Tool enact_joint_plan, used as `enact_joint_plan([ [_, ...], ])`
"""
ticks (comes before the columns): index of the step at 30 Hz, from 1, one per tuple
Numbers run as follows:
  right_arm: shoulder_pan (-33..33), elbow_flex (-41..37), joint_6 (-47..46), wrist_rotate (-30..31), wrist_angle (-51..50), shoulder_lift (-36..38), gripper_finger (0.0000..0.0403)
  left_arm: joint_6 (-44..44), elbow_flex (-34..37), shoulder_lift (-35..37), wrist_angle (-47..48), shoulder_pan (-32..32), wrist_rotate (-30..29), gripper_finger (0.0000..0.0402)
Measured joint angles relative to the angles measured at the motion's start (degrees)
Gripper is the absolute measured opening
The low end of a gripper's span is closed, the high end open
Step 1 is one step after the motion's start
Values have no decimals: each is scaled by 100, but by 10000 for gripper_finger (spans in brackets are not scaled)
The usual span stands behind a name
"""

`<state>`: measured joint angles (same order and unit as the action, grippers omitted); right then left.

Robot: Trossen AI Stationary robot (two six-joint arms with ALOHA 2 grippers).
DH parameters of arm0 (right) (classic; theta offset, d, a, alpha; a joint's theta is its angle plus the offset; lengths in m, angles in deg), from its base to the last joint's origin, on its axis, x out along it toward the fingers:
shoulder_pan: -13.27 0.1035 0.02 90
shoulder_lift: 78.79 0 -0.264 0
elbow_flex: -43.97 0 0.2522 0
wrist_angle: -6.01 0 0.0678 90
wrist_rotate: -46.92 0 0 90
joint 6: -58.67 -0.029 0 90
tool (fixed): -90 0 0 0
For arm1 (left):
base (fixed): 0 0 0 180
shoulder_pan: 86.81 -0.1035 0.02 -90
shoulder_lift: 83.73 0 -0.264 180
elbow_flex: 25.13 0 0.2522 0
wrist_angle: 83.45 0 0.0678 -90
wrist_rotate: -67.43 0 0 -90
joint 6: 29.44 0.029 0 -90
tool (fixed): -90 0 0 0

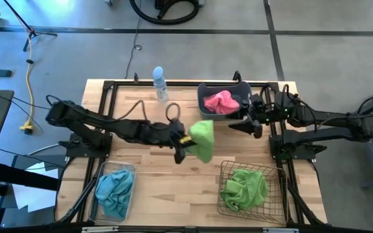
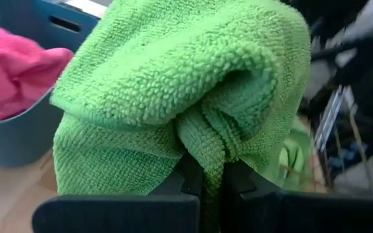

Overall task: Sort microfiber towel by color & place in baskets
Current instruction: Put the green microfiber towel into the wire basket

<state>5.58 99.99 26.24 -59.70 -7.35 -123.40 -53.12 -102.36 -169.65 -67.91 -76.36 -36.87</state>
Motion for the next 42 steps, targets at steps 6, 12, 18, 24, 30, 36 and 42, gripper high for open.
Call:
enact_joint_plan([
  [6, 743, 4, -225, 333, 497, -357, 288, 872, -867, -281, 1183, 101, 1, 0],
  [12, 1496, 33, -206, 1330, 519, -779, 288, 1475, -1012, -84, 1591, 40, 0, 0],
  [18, 1947, 869, 462, 2610, -193, -1234, 288, 1454, -1009, -31, 2047, 82, 20, 0],
  [24, 2225, 2231, 1155, 3306, -1905, -2097, 288, 1359, -1009, -32, 2176, 92, -235, 0],
  [30, 2287, 3350, 1989, 3736, -3159, -2903, 288, 1342, -1009, -32, 2138, 88, -506, 0],
  [36, 2269, 4013, 2536, 3661, -3717, -3459, 288, 1341, -1007, -32, 2103, 79, -723, 0],
  [42, 2209, 4120, 2879, 3506, -3836, -3860, 288, 1342, -1005, -32, 2091, 72, -732, 0],
])
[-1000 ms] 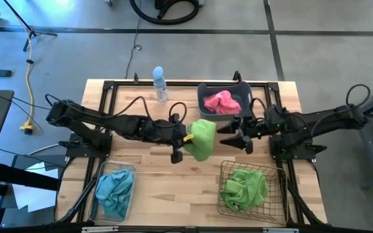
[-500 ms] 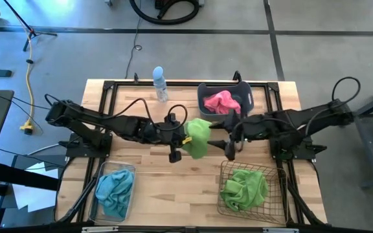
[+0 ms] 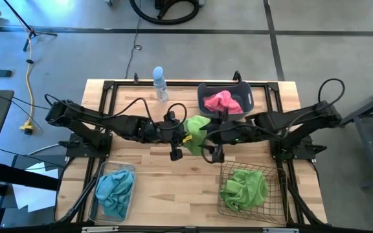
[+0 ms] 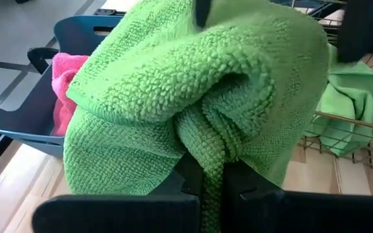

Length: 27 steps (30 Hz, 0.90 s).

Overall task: Sort microfiber towel by color & place in baskets
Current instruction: Put the green microfiber towel into the wire basket

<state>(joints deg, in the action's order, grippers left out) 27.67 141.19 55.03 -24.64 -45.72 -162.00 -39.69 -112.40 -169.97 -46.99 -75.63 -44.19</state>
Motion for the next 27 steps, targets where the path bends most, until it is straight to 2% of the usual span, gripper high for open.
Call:
enact_joint_plan([
  [7, -347, 0, 72, 54, 6, -343, 288, 390, 2, 0, -35, 0, 83, 0],
  [12, -484, 0, 186, -207, 29, -381, 288, 439, 6, 0, -87, -35, 122, 0],
  [15, -491, 0, 298, -261, 91, -381, 272, 536, 7, 0, -288, -41, 148, 0],
  [17, -491, 0, 395, -263, 93, -381, 242, 645, 7, 0, -387, -42, 149, 0],
  [19, -491, 0, 413, -272, 91, -381, 195, 697, 7, 0, -427, -42, 146, 4],
  [23, -490, -2, 413, -376, 87, -372, 52, 712, 7, 0, -424, -45, 146, 25],
  [24, -503, -2, 416, -449, 92, -366, 29, 720, 7, 0, -424, -44, 146, 34],
  [25, -506, -2, 410, -536, 103, -361, 19, 757, 7, 0, -421, -43, 151, 44],
  [27, -506, -3, 374, -601, 115, -361, 24, 829, 7, 0, -427, -42, 159, 69],
])
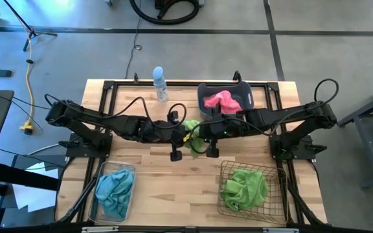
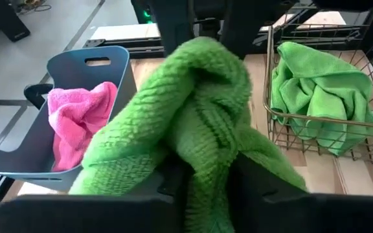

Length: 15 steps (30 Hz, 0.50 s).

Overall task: Sort microfiber towel by color & place in baskets
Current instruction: Put the green microfiber towel into the wire basket

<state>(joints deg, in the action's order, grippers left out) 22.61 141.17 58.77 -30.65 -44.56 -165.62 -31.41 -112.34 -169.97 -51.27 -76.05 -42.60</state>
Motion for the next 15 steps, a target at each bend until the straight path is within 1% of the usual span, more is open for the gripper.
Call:
enact_joint_plan([
  [2, 0, -2, -5, 0, 14, 0, 21, -51, -44, 0, 62, 2, 6, 98],
  [4, -2, 37, -5, -2, -48, 0, 9, -117, -209, -2, 298, 2, -11, 128],
  [6, -1, 151, -3, -15, -212, 0, 8, -170, -401, 3, 628, 0, -39, 157],
  [11, -9, 425, 6, -7, -955, 198, 5, -230, -980, 119, 2283, -2, -82, 214],
  [13, -9, 420, -131, 119, -1235, 412, 4, -485, -1043, 275, 2858, -2, -182, 227],
  [15, 11, 307, -368, 168, -1470, 685, 3, -841, -941, 459, 3265, -1, -363, 234],
])
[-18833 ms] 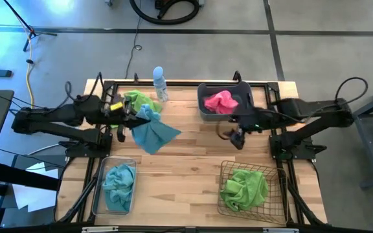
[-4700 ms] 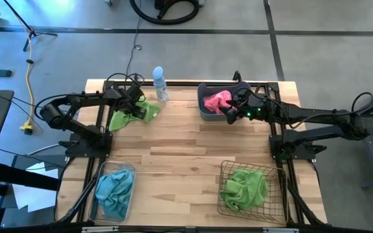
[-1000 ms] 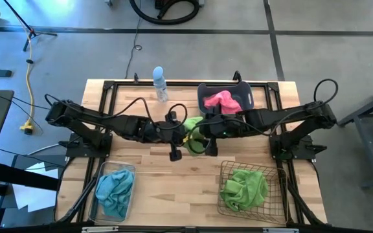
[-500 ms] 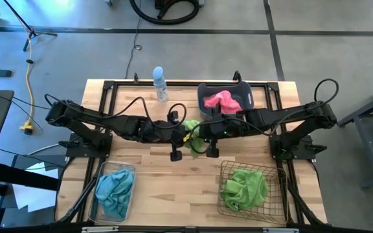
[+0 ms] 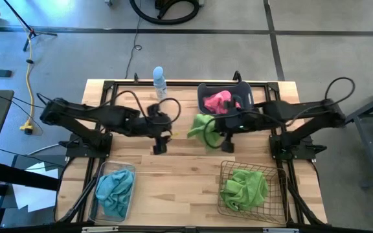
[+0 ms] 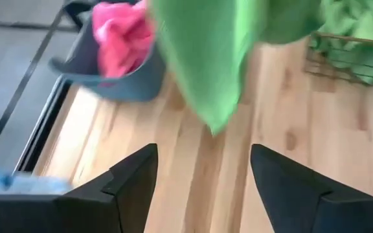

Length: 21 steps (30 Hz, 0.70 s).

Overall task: Sort microfiber towel by color & place in baskets
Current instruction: Put the green microfiber towel into the wire basket

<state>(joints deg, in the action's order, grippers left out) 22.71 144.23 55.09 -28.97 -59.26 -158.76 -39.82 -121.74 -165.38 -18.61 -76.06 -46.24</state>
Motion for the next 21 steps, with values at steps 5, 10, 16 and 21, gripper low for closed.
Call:
enact_joint_plan([
  [5, 310, -467, -831, 187, -547, 797, 2, -729, 770, 721, -276, 6, -588, 236],
  [10, 1010, -1095, -2076, 200, -624, 1668, 1, -1349, 1855, 1308, -1380, 14, -763, 237],
  [16, 2277, -1650, -4131, -1, -651, 2413, 1, -1931, 2704, 1569, -2496, 21, -653, 237],
  [21, 3121, -1696, -6074, -1178, -415, 2475, 1, -2091, 2847, 1558, -2756, 19, -650, 237],
])
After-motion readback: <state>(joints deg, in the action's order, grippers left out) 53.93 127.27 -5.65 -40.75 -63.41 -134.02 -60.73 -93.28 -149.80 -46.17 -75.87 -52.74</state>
